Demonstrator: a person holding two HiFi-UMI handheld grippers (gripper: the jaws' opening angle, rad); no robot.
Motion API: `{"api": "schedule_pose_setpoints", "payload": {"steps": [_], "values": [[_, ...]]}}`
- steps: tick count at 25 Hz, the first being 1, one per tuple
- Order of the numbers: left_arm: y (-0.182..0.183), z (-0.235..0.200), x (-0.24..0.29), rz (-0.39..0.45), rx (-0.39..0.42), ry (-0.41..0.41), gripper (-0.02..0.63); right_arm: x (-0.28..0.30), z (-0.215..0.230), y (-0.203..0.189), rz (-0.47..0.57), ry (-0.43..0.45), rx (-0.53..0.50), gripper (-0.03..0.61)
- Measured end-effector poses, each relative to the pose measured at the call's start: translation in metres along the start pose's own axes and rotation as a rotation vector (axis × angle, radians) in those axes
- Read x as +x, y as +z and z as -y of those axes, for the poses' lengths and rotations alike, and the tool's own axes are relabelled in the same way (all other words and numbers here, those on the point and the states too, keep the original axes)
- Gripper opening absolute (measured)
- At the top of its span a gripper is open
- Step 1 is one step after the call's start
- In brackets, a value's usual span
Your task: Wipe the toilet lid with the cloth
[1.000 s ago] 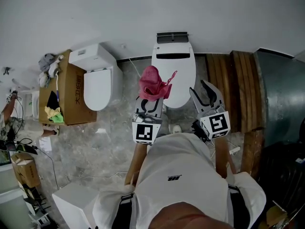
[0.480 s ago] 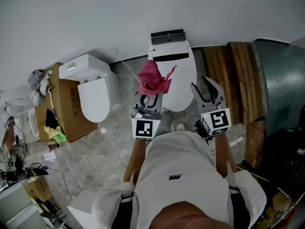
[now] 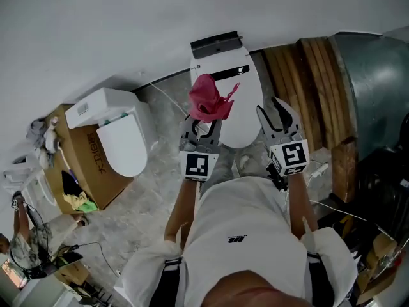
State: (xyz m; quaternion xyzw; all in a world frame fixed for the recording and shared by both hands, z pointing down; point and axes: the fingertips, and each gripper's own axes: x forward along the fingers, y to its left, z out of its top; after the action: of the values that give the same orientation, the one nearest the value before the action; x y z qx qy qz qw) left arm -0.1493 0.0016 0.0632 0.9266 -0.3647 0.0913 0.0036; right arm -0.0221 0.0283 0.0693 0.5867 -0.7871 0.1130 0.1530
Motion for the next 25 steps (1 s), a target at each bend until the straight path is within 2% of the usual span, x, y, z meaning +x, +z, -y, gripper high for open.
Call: {"api": "schedule_pose_setpoints", "payload": {"steps": [4, 8, 14, 19, 25], "values": [[-0.026, -0.005, 0.028, -0.048, -0.033, -0.048, 0.109, 0.015, 0.009, -0.017, -0.054, -0.023, 0.01, 0.192], [-0.043, -0.003, 0.059, -0.054, -0.041, -0.082, 0.109, 0.021, 0.024, -0.037, -0.089, -0.047, 0.033, 0.192], [-0.064, 0.024, 0.099, -0.077, -0.066, -0.137, 0.109, 0.022, 0.057, -0.071, -0.132, -0.066, 0.081, 0.192], [-0.086, 0.054, 0.136, -0.116, -0.071, -0.171, 0.109, 0.037, 0.085, -0.099, -0.166, -0.024, 0.099, 0.192], [-0.115, 0.084, 0.182, -0.162, -0.096, -0.174, 0.109, 0.053, 0.125, -0.137, -0.207, 0.038, 0.125, 0.192]]}}
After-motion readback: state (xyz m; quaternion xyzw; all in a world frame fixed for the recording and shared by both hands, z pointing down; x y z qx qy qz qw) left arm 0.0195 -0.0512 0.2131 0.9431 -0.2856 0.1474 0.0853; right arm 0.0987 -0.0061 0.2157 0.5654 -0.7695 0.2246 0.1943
